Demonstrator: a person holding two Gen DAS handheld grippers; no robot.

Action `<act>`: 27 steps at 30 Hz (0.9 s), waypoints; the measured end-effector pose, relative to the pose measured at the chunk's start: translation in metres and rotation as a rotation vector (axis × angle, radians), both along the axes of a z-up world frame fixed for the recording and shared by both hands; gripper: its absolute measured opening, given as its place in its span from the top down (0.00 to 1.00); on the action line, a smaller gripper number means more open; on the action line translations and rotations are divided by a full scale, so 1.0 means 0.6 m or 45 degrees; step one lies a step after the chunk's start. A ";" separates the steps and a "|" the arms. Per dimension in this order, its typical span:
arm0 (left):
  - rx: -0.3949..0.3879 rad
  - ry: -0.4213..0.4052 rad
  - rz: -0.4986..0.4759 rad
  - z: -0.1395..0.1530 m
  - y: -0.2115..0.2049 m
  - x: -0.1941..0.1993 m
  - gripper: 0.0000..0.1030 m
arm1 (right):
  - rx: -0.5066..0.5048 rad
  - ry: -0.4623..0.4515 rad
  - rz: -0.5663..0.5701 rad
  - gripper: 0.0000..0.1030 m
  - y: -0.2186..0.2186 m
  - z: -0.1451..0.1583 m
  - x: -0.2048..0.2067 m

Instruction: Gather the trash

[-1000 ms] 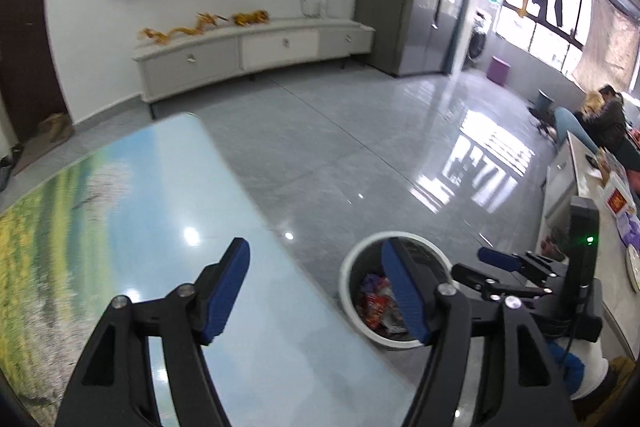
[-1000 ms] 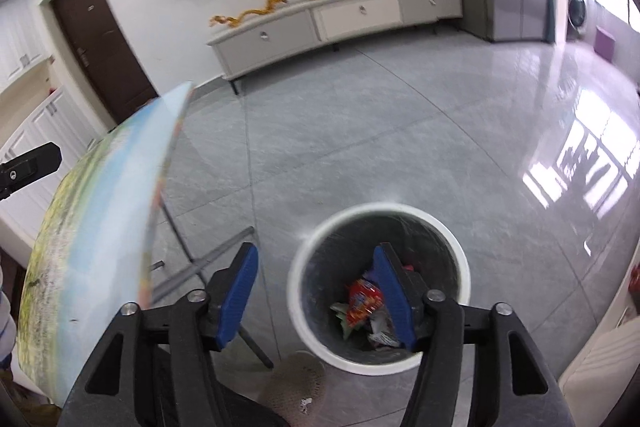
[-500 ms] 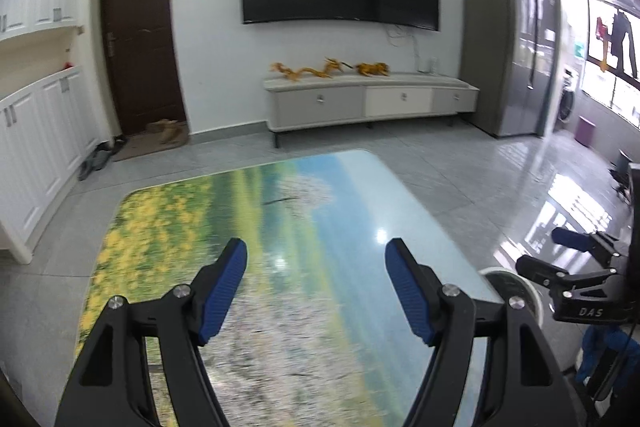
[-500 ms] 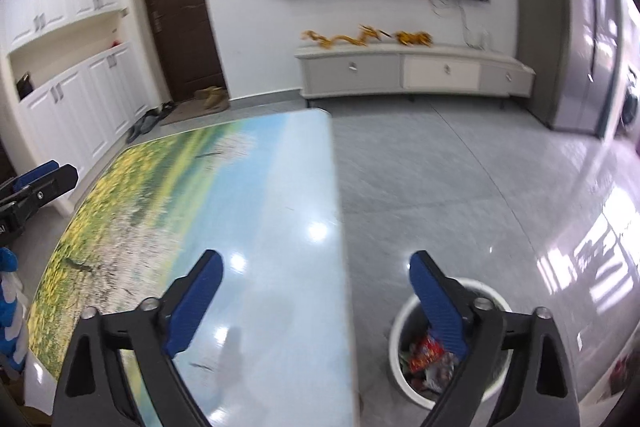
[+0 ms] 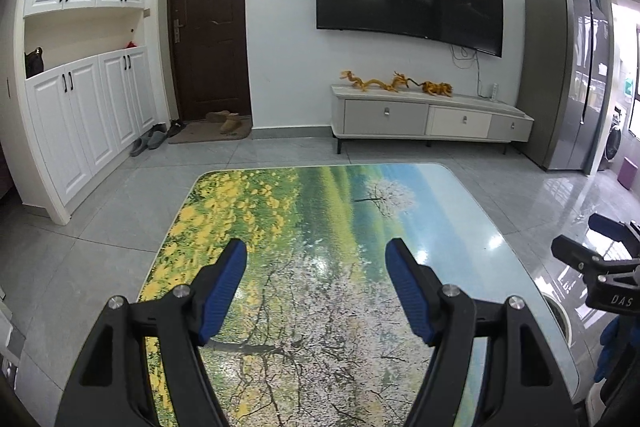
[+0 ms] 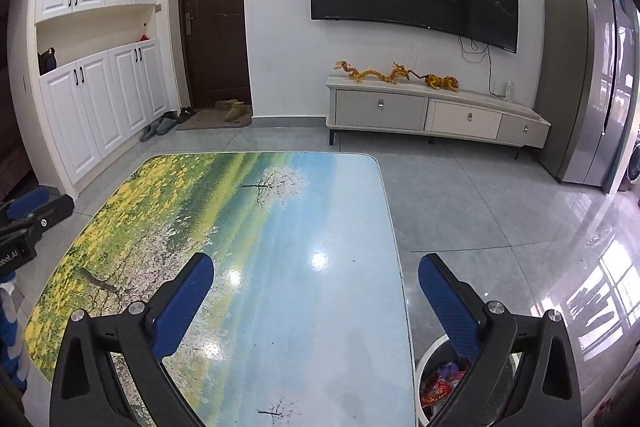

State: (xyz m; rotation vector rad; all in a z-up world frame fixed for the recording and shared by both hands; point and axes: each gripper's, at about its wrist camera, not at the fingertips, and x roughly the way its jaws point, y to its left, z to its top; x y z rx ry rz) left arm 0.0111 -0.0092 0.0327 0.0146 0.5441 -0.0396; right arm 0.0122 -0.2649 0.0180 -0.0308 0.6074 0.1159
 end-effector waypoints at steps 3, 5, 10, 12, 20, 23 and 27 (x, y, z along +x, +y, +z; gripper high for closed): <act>0.016 -0.027 0.019 0.003 0.002 -0.009 0.32 | -0.017 -0.005 -0.003 0.00 0.004 -0.005 -0.008; 0.024 -0.035 0.026 0.006 -0.001 -0.014 0.32 | -0.022 -0.007 -0.004 0.00 0.007 -0.007 -0.015; 0.041 -0.066 0.042 0.013 -0.006 -0.030 0.21 | -0.015 -0.022 -0.010 0.00 0.006 -0.008 -0.026; 0.056 -0.091 0.062 0.017 -0.005 -0.037 0.10 | -0.010 -0.026 -0.013 0.00 0.003 -0.006 -0.030; 0.052 -0.156 0.098 0.032 0.000 -0.067 0.00 | -0.013 -0.034 -0.023 0.00 0.005 -0.003 -0.047; 0.045 -0.161 0.116 0.036 0.007 -0.075 0.00 | -0.016 -0.047 -0.032 0.00 0.009 0.001 -0.053; 0.040 -0.173 0.145 0.042 0.016 -0.086 0.00 | -0.021 -0.063 -0.041 0.00 0.011 0.009 -0.063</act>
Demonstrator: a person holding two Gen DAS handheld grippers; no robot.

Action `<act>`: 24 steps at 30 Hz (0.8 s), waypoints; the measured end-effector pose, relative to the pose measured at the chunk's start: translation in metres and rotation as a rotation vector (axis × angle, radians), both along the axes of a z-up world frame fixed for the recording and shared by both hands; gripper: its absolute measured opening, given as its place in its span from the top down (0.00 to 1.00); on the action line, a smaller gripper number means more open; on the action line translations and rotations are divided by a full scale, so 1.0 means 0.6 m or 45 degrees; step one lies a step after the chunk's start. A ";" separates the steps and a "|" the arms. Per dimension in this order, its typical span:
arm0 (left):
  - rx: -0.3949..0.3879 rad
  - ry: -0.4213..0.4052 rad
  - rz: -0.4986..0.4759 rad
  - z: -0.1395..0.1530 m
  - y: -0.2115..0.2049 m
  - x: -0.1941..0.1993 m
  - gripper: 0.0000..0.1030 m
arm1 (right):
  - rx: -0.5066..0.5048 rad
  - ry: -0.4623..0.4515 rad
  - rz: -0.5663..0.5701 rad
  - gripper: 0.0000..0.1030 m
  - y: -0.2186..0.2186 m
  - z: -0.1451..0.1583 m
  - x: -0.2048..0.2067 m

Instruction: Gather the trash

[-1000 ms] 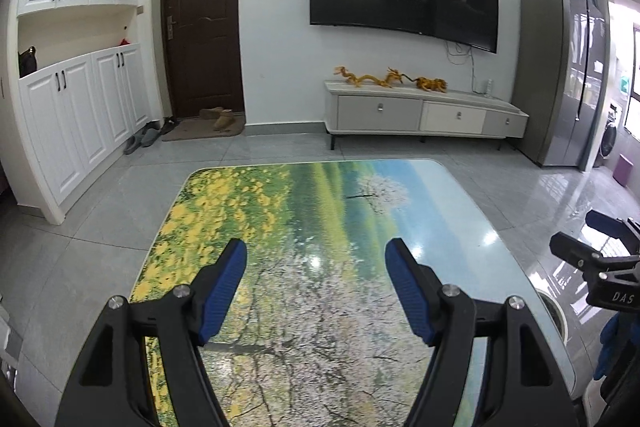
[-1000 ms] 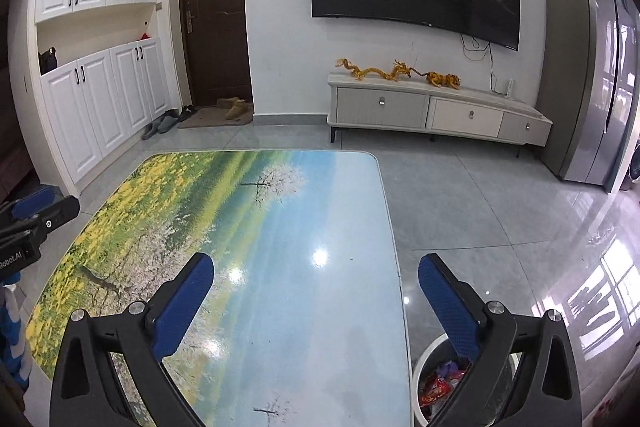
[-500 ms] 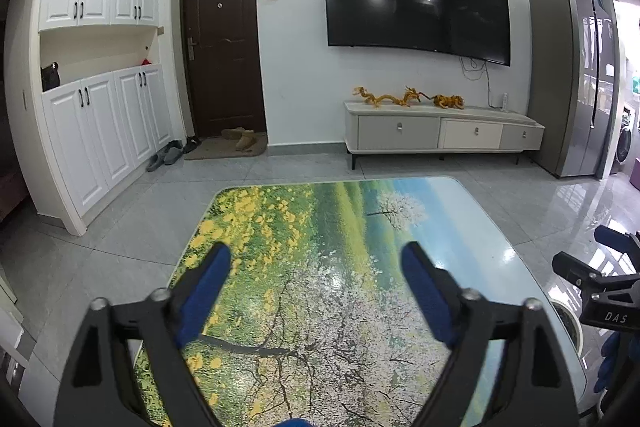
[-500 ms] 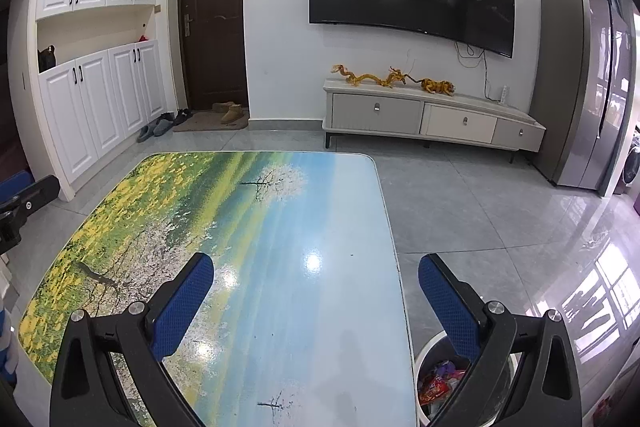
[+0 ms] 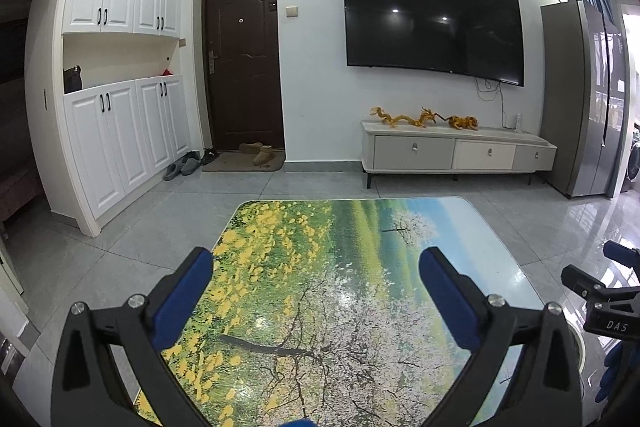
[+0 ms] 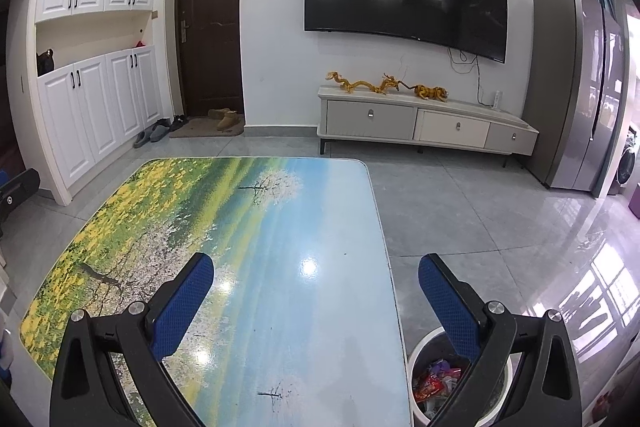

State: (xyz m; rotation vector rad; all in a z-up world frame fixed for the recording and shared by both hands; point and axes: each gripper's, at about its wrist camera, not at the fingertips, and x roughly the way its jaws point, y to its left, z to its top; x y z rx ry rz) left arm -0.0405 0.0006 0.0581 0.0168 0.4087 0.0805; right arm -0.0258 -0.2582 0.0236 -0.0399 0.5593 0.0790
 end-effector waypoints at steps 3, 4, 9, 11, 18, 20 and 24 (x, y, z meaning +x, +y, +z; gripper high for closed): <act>-0.006 -0.018 0.013 0.006 0.004 -0.012 0.00 | -0.004 -0.014 0.002 0.00 0.002 0.006 -0.009; -0.009 -0.022 0.014 0.008 0.004 -0.015 0.00 | -0.007 -0.017 0.003 0.00 0.003 0.008 -0.011; -0.021 -0.036 0.015 0.016 0.011 -0.026 0.00 | -0.011 -0.029 0.007 0.00 0.007 0.012 -0.021; -0.028 -0.037 0.016 0.016 0.012 -0.027 0.00 | -0.009 -0.029 0.006 0.00 0.006 0.012 -0.020; -0.030 -0.014 0.008 0.007 0.010 -0.012 0.00 | -0.009 -0.016 -0.007 0.00 -0.002 0.004 -0.009; -0.028 -0.003 0.003 0.002 0.008 -0.005 0.00 | -0.007 -0.004 -0.012 0.00 -0.006 -0.002 -0.003; -0.027 0.019 -0.001 -0.009 0.003 0.008 0.00 | -0.006 0.016 -0.024 0.00 -0.009 -0.015 0.007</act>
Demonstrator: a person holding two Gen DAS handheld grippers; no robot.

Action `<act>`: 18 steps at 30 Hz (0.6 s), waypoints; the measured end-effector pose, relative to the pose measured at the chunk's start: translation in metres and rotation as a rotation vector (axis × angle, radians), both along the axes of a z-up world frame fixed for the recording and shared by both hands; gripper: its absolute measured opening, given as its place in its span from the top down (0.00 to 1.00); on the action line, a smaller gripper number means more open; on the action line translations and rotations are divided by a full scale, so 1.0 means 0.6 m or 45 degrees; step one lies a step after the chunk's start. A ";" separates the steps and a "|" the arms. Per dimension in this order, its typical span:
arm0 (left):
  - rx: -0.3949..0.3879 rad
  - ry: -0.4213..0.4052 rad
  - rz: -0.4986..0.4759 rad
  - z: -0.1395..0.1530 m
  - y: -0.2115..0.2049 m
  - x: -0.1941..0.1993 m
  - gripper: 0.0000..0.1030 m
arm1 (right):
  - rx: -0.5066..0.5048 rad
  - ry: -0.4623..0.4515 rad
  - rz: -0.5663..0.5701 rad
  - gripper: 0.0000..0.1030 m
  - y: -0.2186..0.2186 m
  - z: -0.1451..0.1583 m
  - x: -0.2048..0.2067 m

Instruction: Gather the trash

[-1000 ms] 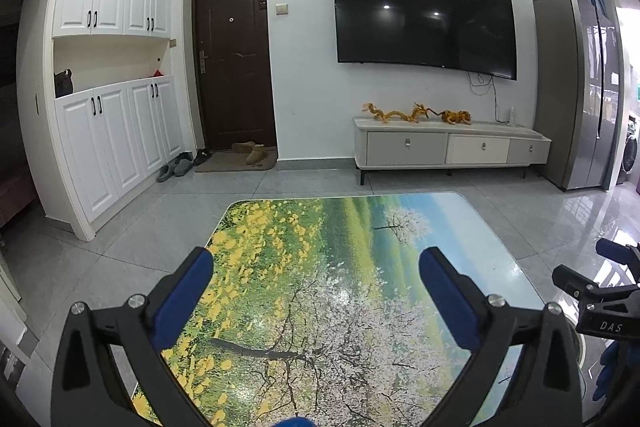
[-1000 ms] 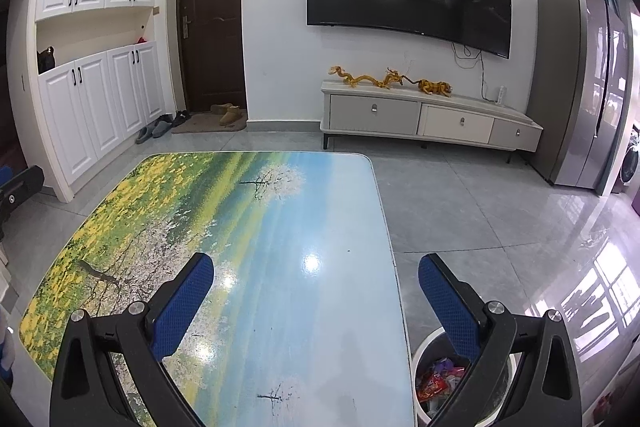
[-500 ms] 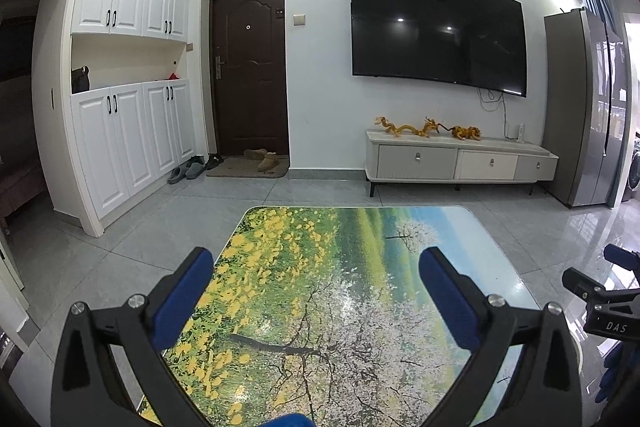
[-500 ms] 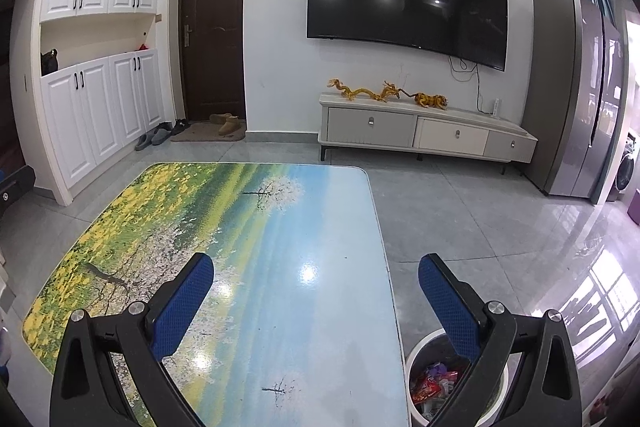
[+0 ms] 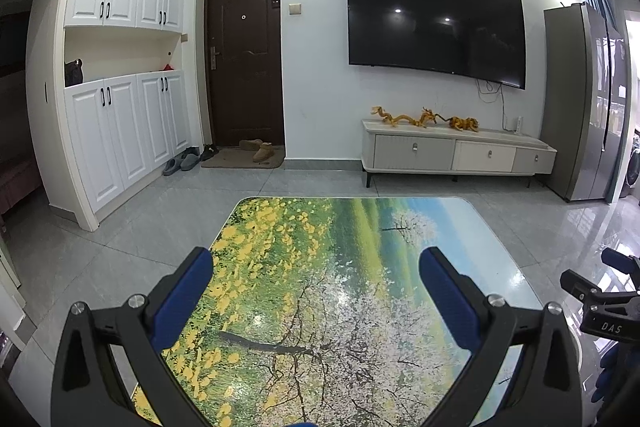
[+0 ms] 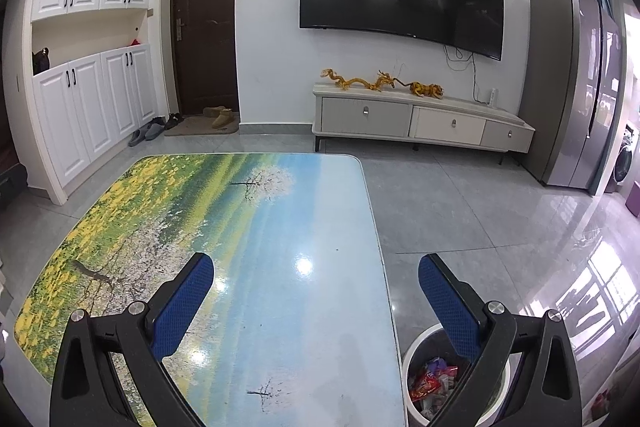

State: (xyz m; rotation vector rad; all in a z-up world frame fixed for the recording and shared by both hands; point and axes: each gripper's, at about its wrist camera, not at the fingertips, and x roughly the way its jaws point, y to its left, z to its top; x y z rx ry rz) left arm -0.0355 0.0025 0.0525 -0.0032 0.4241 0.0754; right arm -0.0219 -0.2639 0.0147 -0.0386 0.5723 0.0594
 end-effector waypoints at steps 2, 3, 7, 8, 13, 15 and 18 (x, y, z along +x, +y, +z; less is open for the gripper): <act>-0.002 0.012 -0.003 -0.005 0.000 0.006 0.00 | 0.000 0.007 -0.008 0.00 -0.003 -0.005 0.006; -0.001 0.018 -0.003 -0.008 -0.001 0.009 0.00 | -0.002 0.009 -0.011 0.00 -0.003 -0.006 0.007; 0.000 0.030 -0.005 -0.016 -0.002 0.017 0.00 | -0.011 0.019 -0.019 0.00 -0.006 -0.014 0.013; -0.001 0.032 -0.005 -0.018 -0.001 0.018 0.00 | -0.010 0.023 -0.020 0.00 -0.007 -0.016 0.015; -0.014 0.038 -0.001 -0.022 -0.001 0.021 0.00 | -0.007 0.039 -0.022 0.00 -0.012 -0.024 0.021; -0.009 0.045 -0.001 -0.025 -0.003 0.023 0.00 | -0.005 0.040 -0.023 0.00 -0.013 -0.025 0.020; -0.004 0.049 -0.002 -0.027 -0.006 0.023 0.00 | -0.003 0.039 -0.028 0.00 -0.016 -0.027 0.021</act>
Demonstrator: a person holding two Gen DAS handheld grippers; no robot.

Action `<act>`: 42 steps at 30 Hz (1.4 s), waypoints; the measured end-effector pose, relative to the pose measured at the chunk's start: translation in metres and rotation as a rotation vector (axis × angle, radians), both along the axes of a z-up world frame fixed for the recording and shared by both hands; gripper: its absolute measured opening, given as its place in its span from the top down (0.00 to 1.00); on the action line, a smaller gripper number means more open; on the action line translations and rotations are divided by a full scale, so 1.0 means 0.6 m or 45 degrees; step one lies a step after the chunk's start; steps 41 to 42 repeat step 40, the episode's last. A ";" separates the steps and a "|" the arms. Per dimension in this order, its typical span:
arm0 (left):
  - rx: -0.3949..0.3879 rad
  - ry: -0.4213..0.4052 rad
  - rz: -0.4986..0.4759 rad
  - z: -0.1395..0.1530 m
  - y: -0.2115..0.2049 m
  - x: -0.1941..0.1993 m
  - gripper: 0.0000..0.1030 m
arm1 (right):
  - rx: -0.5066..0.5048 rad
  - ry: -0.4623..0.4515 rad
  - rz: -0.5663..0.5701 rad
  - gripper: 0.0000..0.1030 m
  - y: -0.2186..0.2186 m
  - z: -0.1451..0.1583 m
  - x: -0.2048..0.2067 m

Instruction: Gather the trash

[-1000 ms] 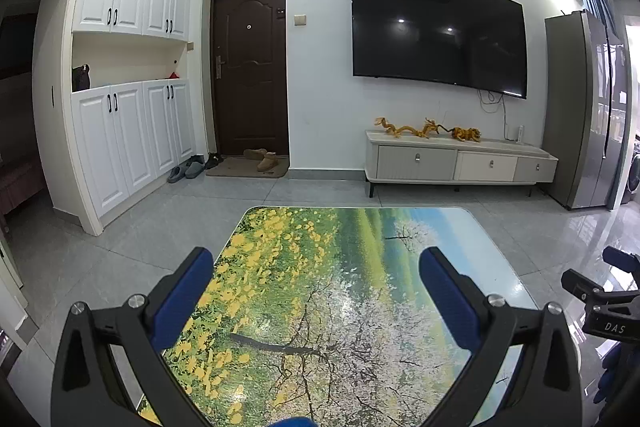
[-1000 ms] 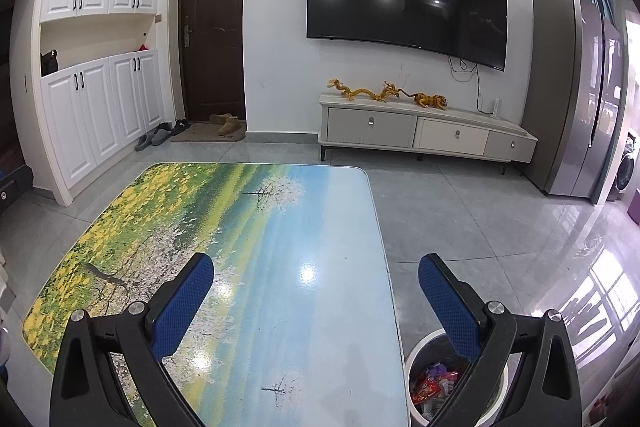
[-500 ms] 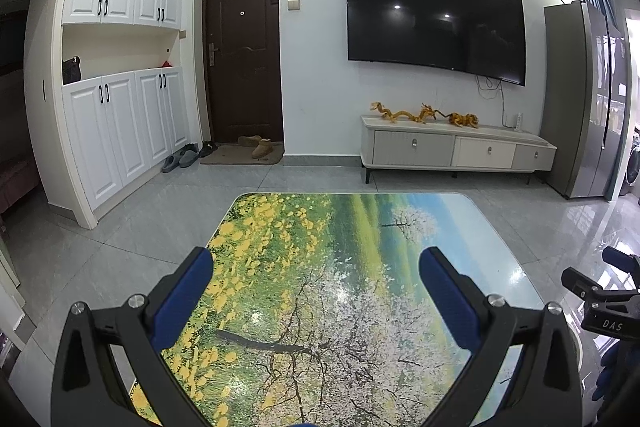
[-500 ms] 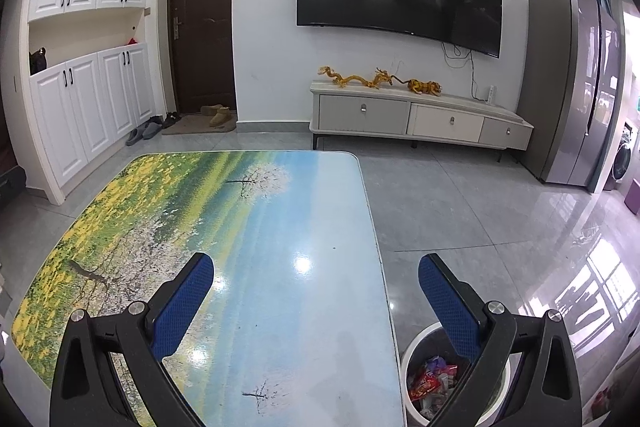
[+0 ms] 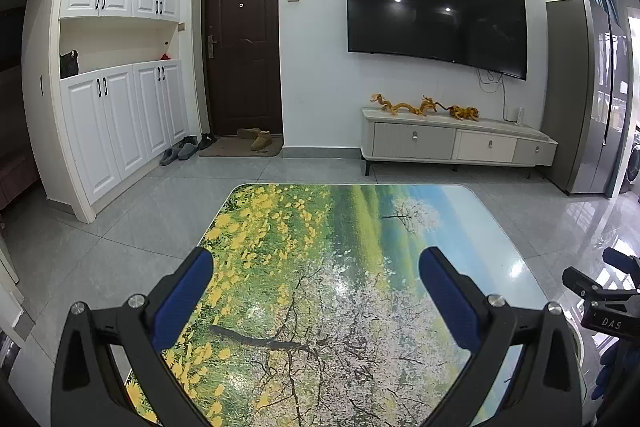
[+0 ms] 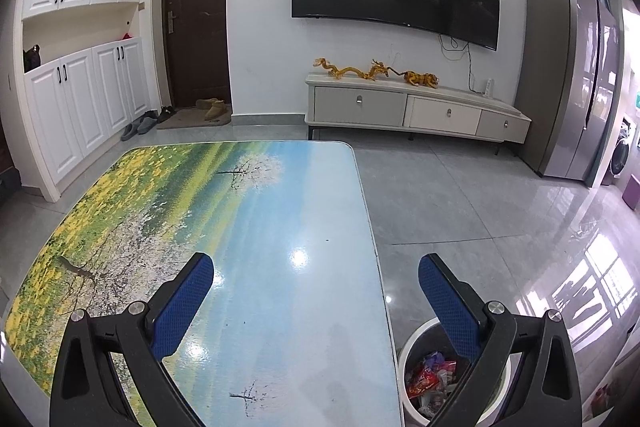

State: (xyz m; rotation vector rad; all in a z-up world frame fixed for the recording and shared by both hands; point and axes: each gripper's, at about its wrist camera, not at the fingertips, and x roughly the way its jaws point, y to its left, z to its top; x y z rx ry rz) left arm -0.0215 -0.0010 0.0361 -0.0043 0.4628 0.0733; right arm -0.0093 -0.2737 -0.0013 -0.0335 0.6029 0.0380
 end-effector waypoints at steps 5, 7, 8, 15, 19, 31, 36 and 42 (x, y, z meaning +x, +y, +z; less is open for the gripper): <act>0.003 0.004 -0.002 -0.002 0.000 -0.002 0.00 | -0.016 -0.012 -0.012 0.00 -0.001 0.002 0.000; 0.003 0.008 -0.004 -0.001 -0.001 -0.001 0.00 | -0.021 -0.019 -0.019 0.00 -0.002 0.004 -0.001; 0.003 0.014 -0.006 -0.002 -0.002 0.000 0.00 | -0.027 -0.024 -0.024 0.00 -0.003 0.006 -0.001; 0.016 0.033 -0.009 -0.005 -0.006 0.003 0.00 | -0.046 -0.057 -0.052 0.00 -0.012 0.015 -0.005; 0.027 0.032 -0.007 -0.002 -0.009 0.000 0.00 | -0.046 -0.067 -0.058 0.00 -0.017 0.018 -0.008; 0.041 0.028 0.021 -0.001 -0.007 0.005 0.00 | -0.061 -0.104 -0.065 0.00 -0.024 0.028 -0.008; 0.019 0.025 0.052 0.000 0.005 0.014 0.00 | -0.075 -0.118 -0.063 0.00 -0.026 0.035 -0.007; 0.006 0.027 0.062 -0.001 0.010 0.019 0.00 | -0.073 -0.121 -0.075 0.00 -0.032 0.037 -0.006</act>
